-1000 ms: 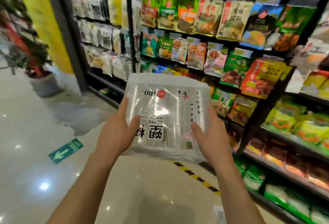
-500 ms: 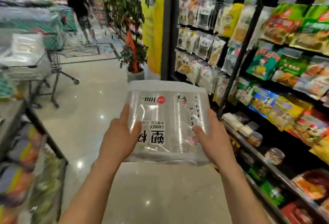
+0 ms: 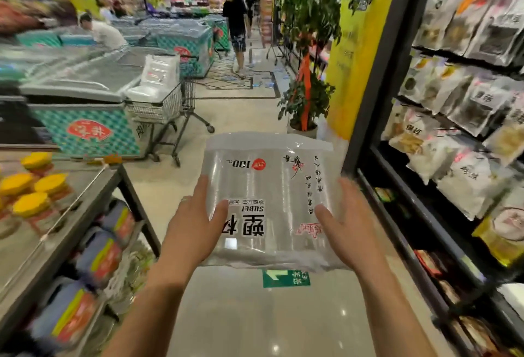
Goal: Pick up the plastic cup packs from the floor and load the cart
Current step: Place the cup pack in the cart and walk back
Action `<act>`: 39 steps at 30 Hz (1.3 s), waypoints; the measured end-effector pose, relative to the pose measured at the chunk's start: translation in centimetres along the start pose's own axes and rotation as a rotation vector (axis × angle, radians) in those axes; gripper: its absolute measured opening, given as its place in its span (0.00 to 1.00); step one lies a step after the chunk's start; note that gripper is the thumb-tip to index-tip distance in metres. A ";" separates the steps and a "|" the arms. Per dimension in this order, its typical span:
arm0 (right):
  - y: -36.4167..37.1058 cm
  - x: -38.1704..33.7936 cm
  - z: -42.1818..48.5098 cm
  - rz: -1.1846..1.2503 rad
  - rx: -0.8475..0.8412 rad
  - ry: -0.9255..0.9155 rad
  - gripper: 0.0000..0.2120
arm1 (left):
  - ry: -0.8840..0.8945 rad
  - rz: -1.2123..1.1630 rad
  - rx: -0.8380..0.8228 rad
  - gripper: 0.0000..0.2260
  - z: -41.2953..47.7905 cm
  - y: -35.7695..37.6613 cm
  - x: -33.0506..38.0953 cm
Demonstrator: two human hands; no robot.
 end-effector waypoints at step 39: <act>43.4 -14.4 98.3 0.241 -0.423 -0.172 0.25 | -0.350 0.057 0.274 0.30 88.9 -13.9 -36.1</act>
Point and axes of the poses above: each hand's wrist, its own z-axis towards the middle knuckle, its own y-axis out of the palm, x = y × z, the point moved 10 cm from there along z, towards the middle knuckle, and after that the axes turned 10 degrees about -x, right-handed, at the moved point
